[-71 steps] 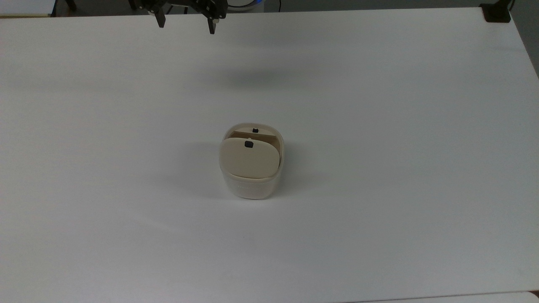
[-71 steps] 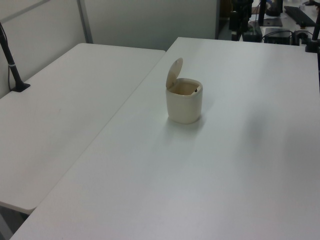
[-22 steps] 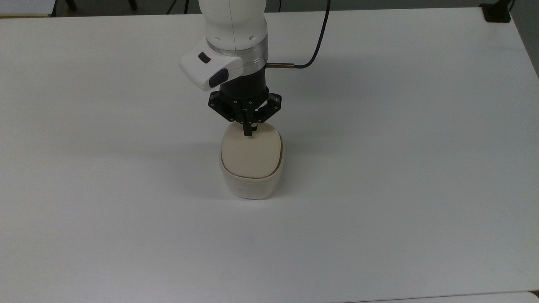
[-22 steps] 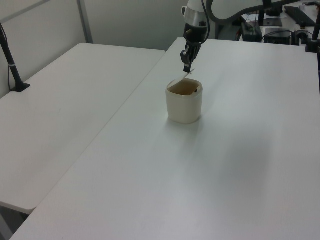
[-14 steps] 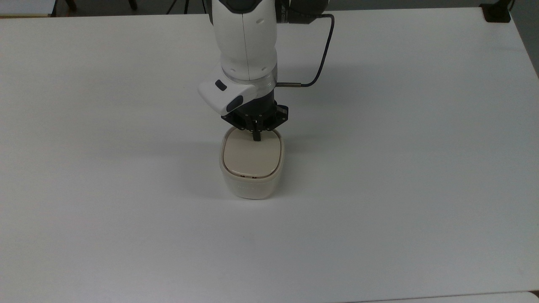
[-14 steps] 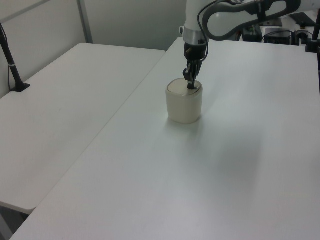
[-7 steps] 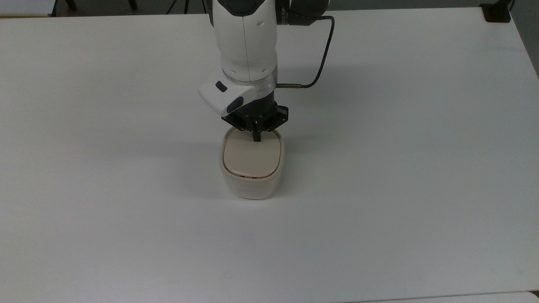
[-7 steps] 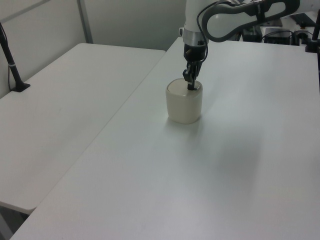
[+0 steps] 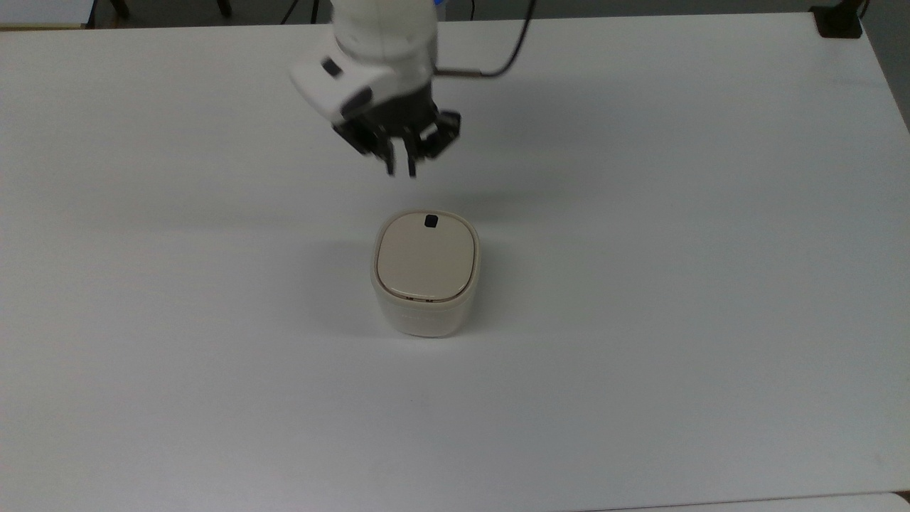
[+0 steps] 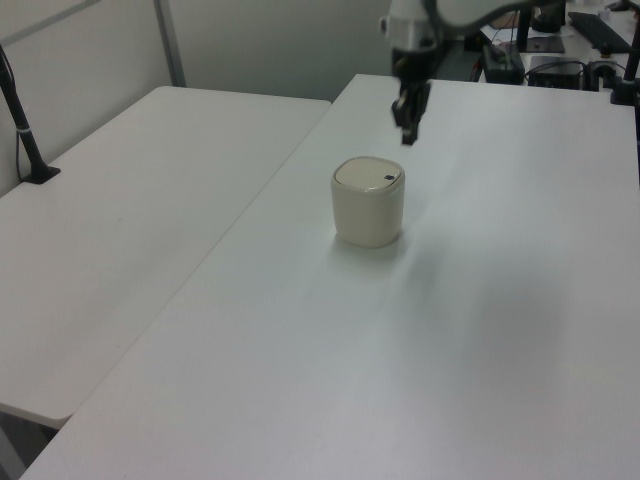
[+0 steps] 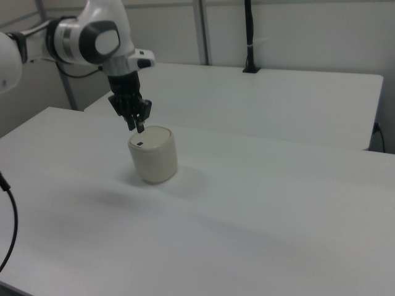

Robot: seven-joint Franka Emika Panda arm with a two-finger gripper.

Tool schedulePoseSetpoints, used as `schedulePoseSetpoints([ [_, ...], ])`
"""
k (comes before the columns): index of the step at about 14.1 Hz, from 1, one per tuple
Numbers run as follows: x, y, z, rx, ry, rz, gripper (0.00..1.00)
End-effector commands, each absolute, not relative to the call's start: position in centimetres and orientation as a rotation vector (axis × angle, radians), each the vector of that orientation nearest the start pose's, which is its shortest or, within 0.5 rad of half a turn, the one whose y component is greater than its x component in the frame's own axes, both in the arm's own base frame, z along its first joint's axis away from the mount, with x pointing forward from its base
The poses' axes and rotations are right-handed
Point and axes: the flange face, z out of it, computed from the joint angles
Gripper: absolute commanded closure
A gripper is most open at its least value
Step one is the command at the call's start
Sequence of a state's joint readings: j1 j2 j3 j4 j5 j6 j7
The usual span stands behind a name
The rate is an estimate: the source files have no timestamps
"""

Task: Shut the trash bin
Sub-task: 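Lift the gripper up and away from the closed bin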

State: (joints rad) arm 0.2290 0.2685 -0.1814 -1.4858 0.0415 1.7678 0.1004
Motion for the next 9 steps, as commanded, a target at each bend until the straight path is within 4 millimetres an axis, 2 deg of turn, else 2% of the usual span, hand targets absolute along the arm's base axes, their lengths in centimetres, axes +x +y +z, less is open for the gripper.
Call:
schedulePoseSetpoints([
  [1, 59.0, 1.7, 55.9, -3.175, 0.09, 0.024, 0.0],
  [3, 57.7, 1.0, 56.8, -3.181, 0.118, 0.01, 0.0],
  [5, 57.4, -0.8, 57.2, -3.179, 0.181, 0.01, 0.0],
  [9, 56.9, -2.1, 57.9, -3.172, 0.222, 0.028, 0.0],
])
